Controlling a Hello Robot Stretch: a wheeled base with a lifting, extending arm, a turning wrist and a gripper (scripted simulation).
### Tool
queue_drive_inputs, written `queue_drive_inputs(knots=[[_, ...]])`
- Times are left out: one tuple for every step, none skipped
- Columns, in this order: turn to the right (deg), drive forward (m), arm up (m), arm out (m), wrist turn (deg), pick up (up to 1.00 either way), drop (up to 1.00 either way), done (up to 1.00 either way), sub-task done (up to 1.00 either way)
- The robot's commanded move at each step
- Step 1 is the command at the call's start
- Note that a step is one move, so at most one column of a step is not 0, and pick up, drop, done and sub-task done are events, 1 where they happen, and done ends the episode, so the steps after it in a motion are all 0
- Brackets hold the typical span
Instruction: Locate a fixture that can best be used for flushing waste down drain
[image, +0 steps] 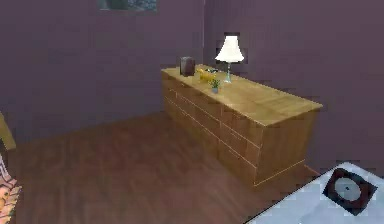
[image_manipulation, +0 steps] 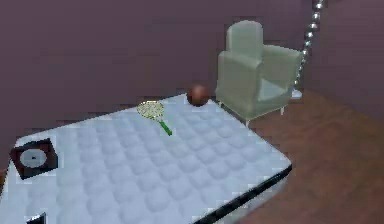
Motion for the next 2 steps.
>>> queue_drive_inputs(knots=[[45.0, 0.00, 0.00, 0.00, 0.0, 0.00, 0.00, 0.00, 0.00], [45.0, 0.00, 0.00, 0.00, 0.0, 0.00, 0.00, 0.00, 0.00]])
